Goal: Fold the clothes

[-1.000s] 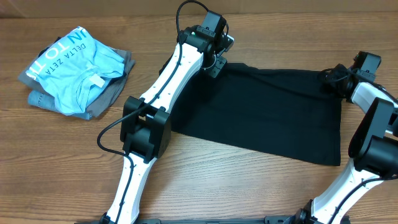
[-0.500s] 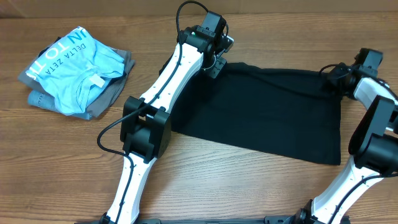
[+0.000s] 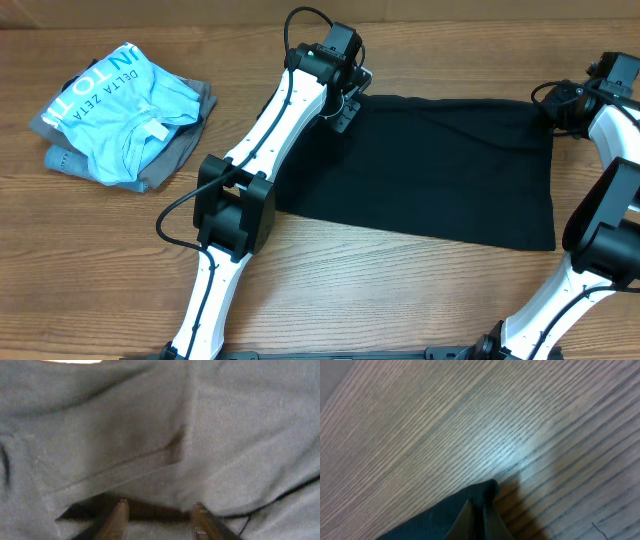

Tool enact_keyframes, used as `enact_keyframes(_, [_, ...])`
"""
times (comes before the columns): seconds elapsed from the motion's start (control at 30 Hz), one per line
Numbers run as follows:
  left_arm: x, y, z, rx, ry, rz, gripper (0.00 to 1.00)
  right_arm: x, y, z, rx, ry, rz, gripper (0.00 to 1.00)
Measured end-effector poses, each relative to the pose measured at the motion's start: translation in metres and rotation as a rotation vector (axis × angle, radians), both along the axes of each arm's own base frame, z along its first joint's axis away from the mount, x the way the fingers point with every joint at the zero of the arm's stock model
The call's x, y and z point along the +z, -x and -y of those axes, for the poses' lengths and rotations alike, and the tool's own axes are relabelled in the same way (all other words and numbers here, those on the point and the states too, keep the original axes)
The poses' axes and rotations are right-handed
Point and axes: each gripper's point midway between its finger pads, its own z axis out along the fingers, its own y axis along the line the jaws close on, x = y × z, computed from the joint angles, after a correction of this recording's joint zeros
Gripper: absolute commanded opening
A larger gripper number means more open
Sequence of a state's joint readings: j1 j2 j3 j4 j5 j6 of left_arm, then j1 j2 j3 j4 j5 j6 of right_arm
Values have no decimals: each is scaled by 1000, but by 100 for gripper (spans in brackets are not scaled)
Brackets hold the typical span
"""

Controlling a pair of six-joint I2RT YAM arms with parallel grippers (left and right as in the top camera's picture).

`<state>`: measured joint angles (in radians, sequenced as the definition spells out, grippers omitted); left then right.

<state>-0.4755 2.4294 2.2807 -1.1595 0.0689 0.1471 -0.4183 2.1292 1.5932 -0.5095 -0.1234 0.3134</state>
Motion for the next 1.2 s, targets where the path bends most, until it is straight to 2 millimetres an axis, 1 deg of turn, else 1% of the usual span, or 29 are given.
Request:
enact_keyframes(0.1, [0, 0, 2, -5, 9, -1, 64, -2, 3, -1, 0, -6, -13, 4])
enact_keyframes(0.23, [-4, -12, 13, -13, 59, 44, 65, -5, 9, -4, 0, -19, -44, 4])
enact_keyframes(0.33, [-20, -13, 19, -22, 87, 47, 64, -7, 13, -6, 0, -26, -58, 4])
enact_keyframes(0.43, [-32, -12, 24, -30, 119, 44, 58, -7, 13, -6, 0, -27, -61, 4])
enact_keyframes(0.53, [-34, -13, 28, -36, 139, 49, 53, -7, 14, -6, 0, -29, -65, 4])
enact_keyframes(0.63, [-32, -15, 31, -40, 155, 58, 53, -7, 14, -6, 0, -29, -66, 4])
enact_keyframes(0.77, [-34, -15, 32, -43, 160, 58, 48, -8, 14, -6, 0, -30, -67, 4])
enact_keyframes(0.83, [-36, -15, 35, -47, 160, 60, 44, -8, 14, -6, 0, -30, -66, 4])
enact_keyframes(1.0, [-46, -10, 42, -62, 151, 48, 18, -8, 15, -6, -1, -30, -67, 4])
enact_keyframes(1.1, [-51, -9, 43, -65, 134, 46, 5, -8, 15, -6, -1, -30, -68, 4])
enact_keyframes(1.2, [-52, -11, 39, -59, 112, 58, 4, -8, 15, -7, 0, -31, -68, 4])
